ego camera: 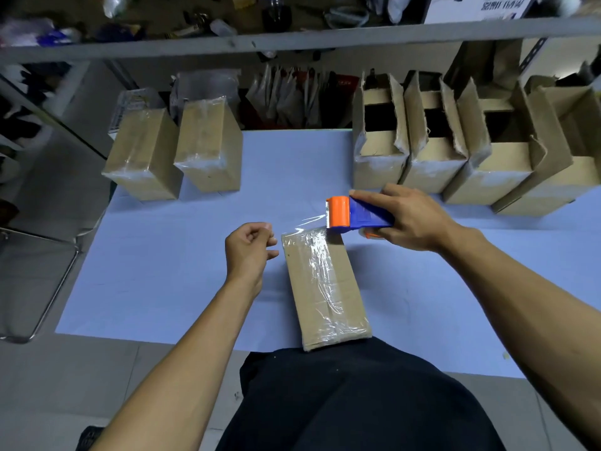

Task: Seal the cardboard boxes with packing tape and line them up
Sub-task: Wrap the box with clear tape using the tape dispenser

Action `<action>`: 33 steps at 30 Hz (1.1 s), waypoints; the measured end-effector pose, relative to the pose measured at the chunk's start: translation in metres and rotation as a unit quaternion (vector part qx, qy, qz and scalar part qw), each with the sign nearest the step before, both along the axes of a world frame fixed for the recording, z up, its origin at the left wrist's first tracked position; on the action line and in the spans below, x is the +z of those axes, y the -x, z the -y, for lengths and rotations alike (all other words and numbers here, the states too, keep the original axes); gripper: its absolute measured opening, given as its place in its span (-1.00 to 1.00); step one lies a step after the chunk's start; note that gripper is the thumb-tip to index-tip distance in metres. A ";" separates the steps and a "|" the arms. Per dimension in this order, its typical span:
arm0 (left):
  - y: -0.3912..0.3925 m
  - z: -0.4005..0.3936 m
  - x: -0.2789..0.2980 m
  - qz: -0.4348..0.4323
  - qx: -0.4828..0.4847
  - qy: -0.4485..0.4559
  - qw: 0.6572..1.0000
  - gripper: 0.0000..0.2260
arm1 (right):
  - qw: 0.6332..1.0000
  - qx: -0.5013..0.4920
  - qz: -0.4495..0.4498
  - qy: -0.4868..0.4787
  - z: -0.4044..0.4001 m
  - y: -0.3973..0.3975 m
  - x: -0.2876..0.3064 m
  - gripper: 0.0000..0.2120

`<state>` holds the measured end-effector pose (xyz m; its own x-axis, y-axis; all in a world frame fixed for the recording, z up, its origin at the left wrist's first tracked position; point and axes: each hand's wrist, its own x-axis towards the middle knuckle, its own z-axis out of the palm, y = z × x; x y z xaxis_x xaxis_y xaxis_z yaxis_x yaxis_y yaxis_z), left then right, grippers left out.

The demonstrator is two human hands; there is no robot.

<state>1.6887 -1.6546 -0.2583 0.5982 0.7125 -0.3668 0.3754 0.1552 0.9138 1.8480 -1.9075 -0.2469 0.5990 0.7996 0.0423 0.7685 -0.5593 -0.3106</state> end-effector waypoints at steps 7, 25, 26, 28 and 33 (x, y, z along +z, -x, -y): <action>-0.010 0.007 -0.017 -0.018 0.016 -0.030 0.999 -0.85 | 0.999 -0.018 -0.026 -0.004 -0.003 -0.004 -0.006 -0.30; 0.017 0.016 -0.021 0.000 0.101 -0.106 0.989 -0.90 | 1.000 0.012 0.003 0.005 -0.020 -0.002 -0.005 -0.30; 0.019 0.016 -0.024 -0.008 0.095 -0.118 0.988 -0.90 | 1.000 0.012 0.000 0.008 -0.022 -0.003 -0.007 -0.30; 0.023 0.021 -0.028 -0.023 0.087 -0.138 0.986 -0.91 | 1.000 0.007 -0.015 0.013 -0.024 -0.002 -0.009 -0.29; 0.018 0.035 -0.033 -0.032 0.133 -0.094 0.986 -0.92 | 1.000 -0.006 -0.027 0.014 -0.026 -0.002 -0.011 -0.28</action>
<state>1.6707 -1.6897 -0.2912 0.3613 0.8998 -0.2447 0.4023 0.0863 0.9114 1.8498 -1.8815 -0.2578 0.6088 0.7933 -0.0123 0.7446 -0.5767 -0.3361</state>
